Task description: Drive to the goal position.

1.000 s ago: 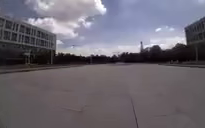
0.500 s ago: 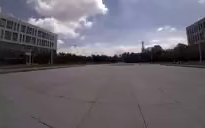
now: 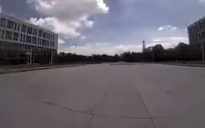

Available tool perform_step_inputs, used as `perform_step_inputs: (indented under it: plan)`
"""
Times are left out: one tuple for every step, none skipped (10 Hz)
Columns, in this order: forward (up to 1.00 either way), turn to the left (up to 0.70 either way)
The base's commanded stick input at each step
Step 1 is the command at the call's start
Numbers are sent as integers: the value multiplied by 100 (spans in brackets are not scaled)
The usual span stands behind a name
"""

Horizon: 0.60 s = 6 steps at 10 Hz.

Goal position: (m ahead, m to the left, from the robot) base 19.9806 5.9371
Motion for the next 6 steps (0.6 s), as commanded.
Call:
perform_step_inputs:
  plan:
    - [70, -31]
    - [70, -18]
    - [70, -8]
    - [70, 0]
    - [70, 0]
    - [70, 0]
